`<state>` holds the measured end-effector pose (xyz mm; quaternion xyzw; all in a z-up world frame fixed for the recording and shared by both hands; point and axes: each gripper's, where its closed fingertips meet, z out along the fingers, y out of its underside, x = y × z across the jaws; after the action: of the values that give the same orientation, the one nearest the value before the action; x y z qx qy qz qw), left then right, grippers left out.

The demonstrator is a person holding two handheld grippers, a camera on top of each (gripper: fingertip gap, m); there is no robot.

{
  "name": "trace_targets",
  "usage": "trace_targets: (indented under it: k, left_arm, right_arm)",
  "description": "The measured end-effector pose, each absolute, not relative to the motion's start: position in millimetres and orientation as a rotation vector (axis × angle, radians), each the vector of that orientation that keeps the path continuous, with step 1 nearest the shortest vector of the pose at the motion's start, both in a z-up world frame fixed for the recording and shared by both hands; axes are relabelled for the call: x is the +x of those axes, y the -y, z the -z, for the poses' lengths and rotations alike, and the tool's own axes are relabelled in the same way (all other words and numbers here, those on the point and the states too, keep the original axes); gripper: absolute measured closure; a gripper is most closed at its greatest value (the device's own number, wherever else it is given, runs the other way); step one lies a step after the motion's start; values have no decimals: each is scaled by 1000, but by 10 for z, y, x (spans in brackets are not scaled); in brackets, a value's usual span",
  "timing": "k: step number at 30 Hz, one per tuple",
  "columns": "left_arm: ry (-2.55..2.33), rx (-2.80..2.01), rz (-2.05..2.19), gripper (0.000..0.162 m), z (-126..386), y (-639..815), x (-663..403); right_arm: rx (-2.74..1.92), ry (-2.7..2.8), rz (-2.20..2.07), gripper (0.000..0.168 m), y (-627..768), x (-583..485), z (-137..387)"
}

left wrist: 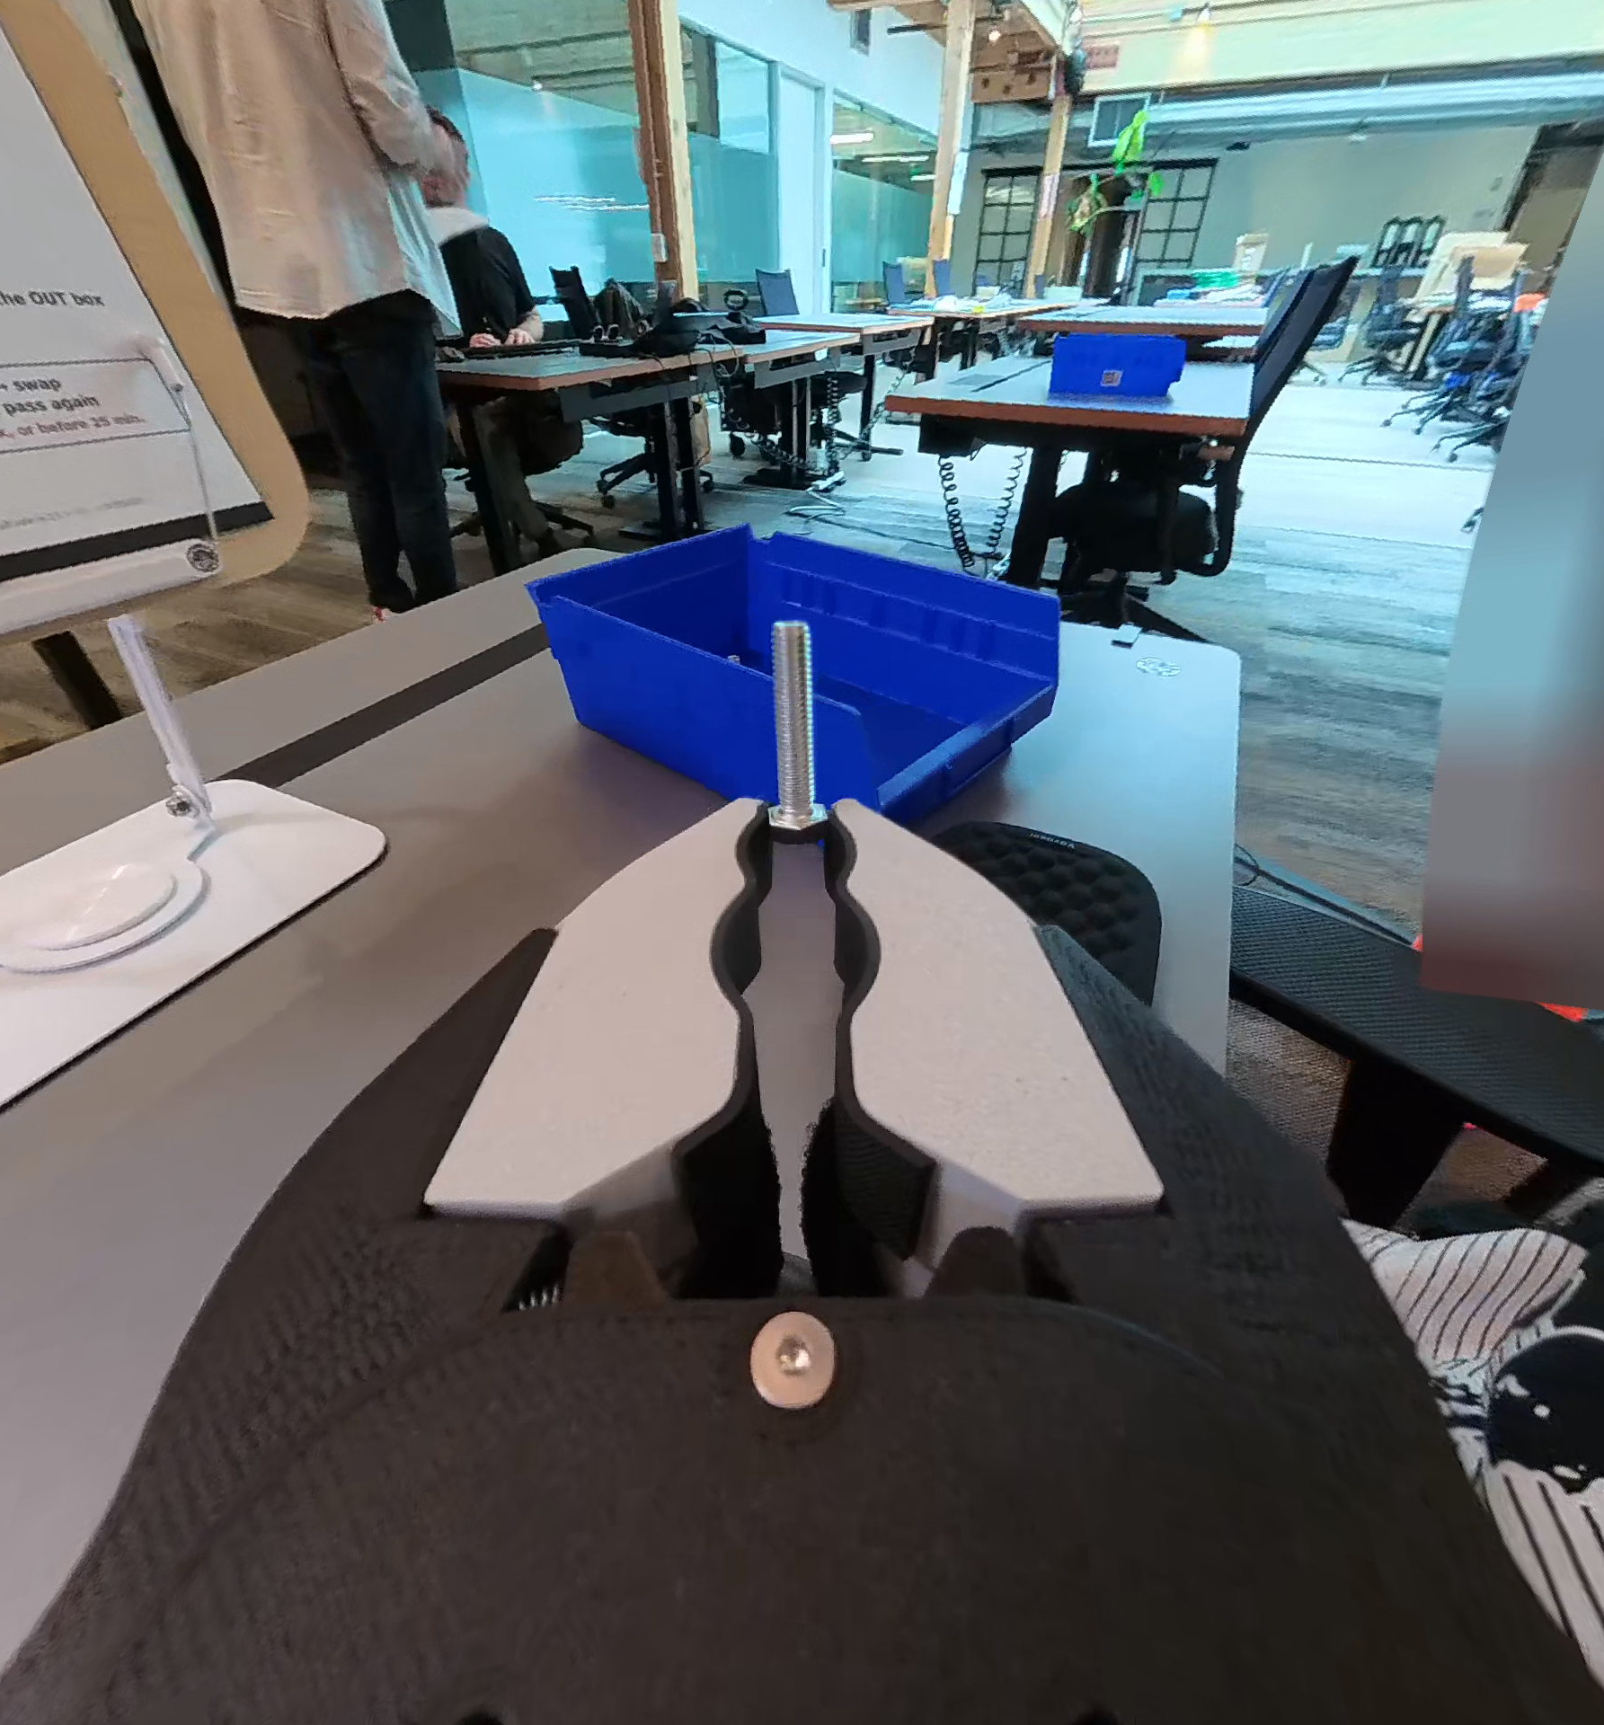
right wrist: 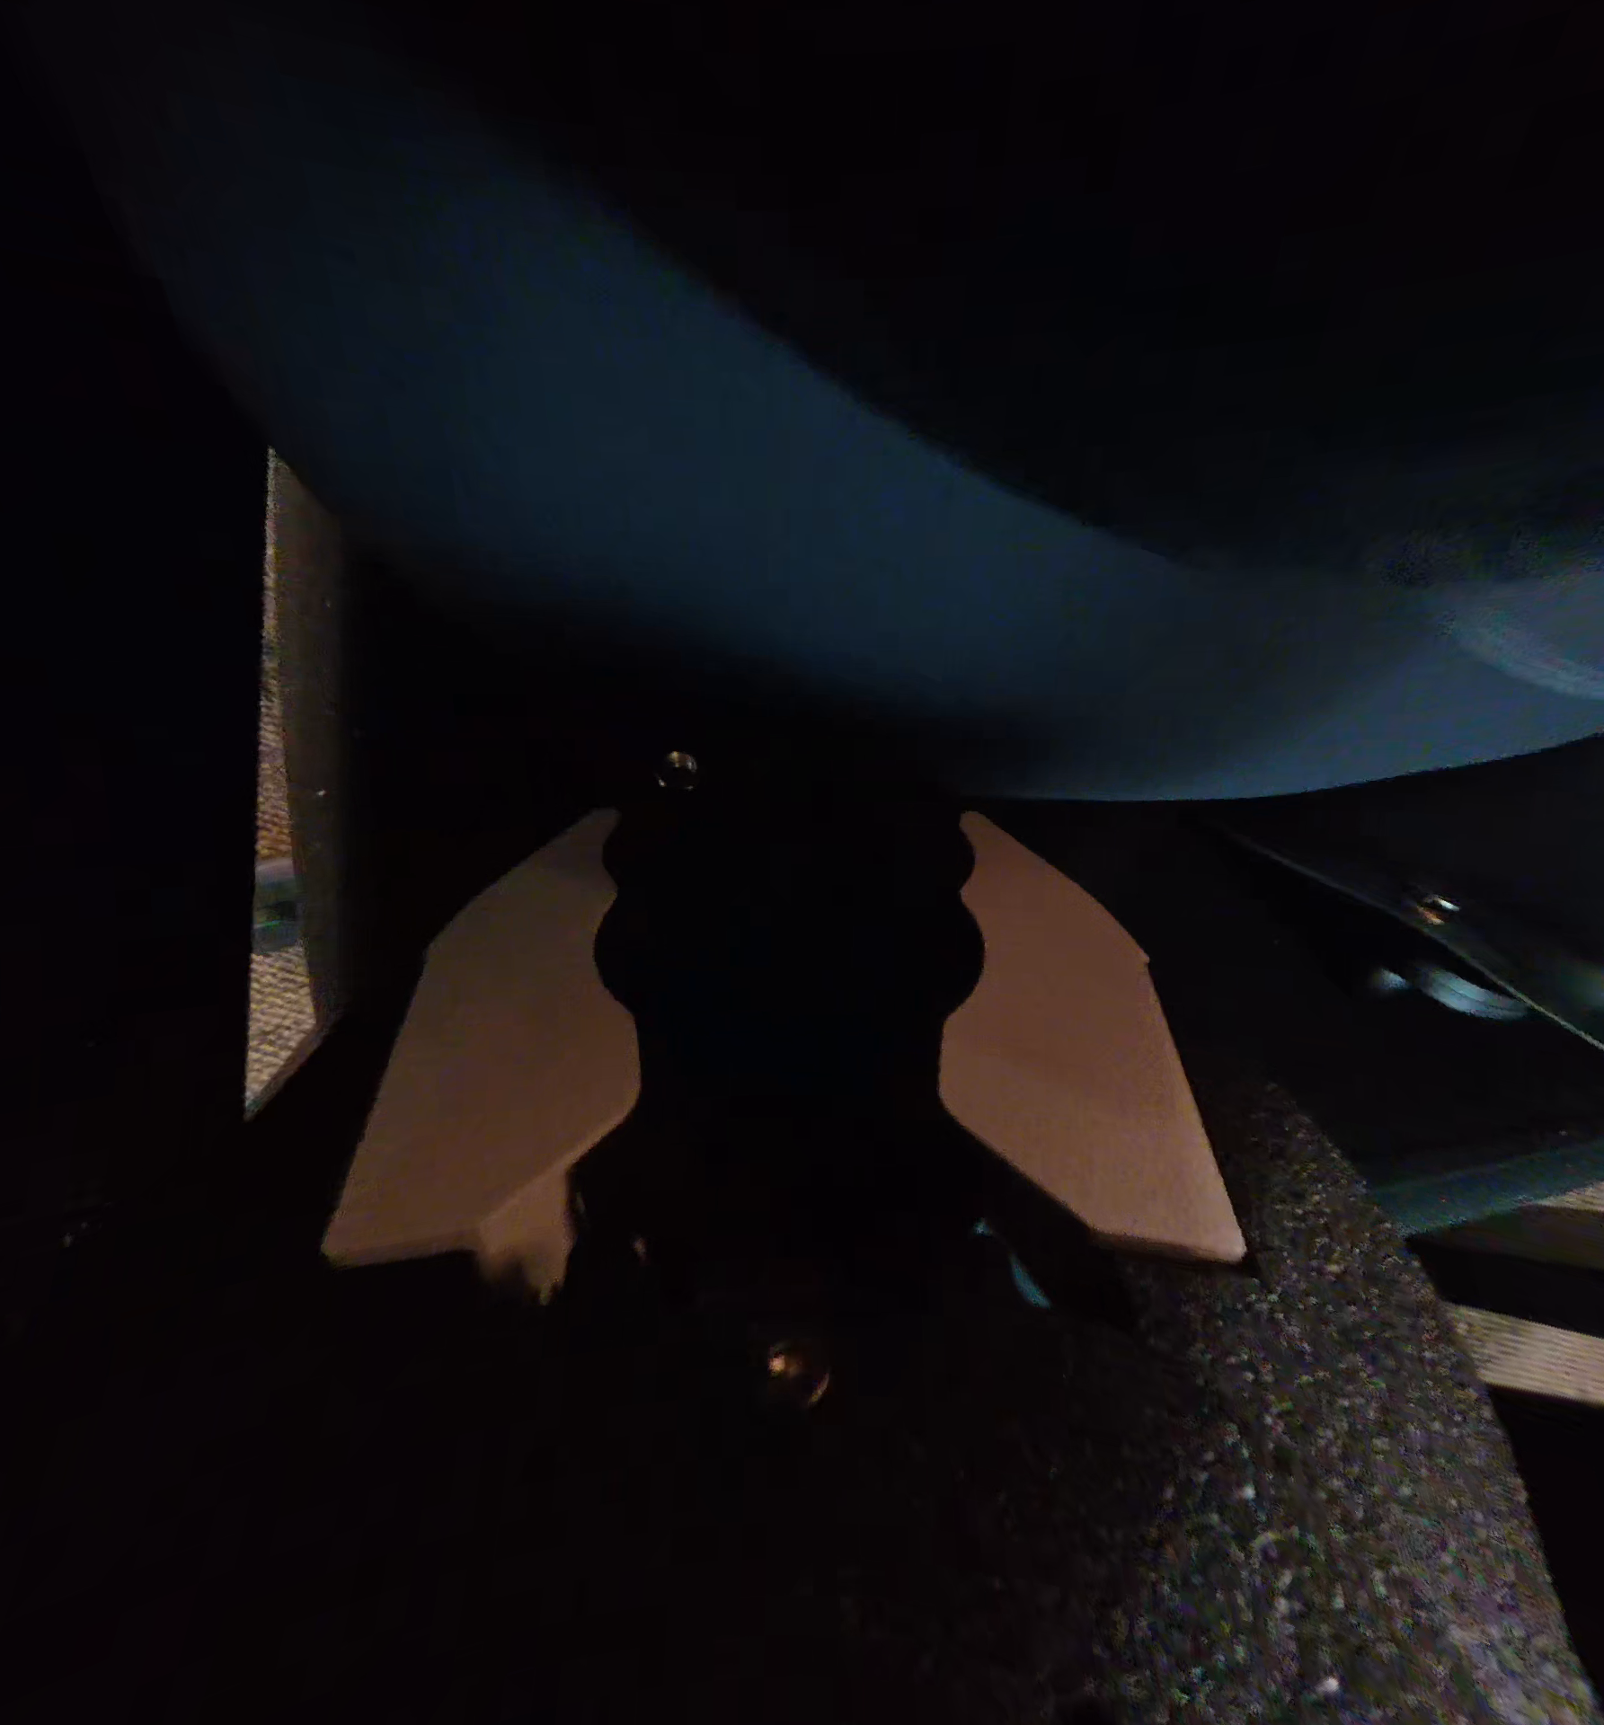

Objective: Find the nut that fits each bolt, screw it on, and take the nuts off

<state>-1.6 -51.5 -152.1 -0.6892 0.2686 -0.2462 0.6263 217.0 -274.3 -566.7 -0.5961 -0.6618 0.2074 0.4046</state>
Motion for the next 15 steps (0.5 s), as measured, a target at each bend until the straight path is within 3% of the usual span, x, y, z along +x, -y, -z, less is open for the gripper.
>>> trace_targets:
  k: [3, 5, 6, 15]
  left_arm:
    - [-594, -1594, 543, 152, 1527, 511, -18]
    - [-591, -1603, 530, 152, 1531, 492, -4]
    - [-595, -1604, 524, 152, 1528, 486, 10]
    - [-632, -1649, 587, 152, 1577, 275, 253]
  right_arm:
    - [-1525, 1633, -495, 111, 2695, 2059, 5682]
    - [-1537, 1685, -428, 147, 2671, 2023, 5735]
    - [-1529, 1685, -421, 156, 2657, 2030, 5732]
    - [-1658, 1164, -439, 157, 2428, 2988, 5431]
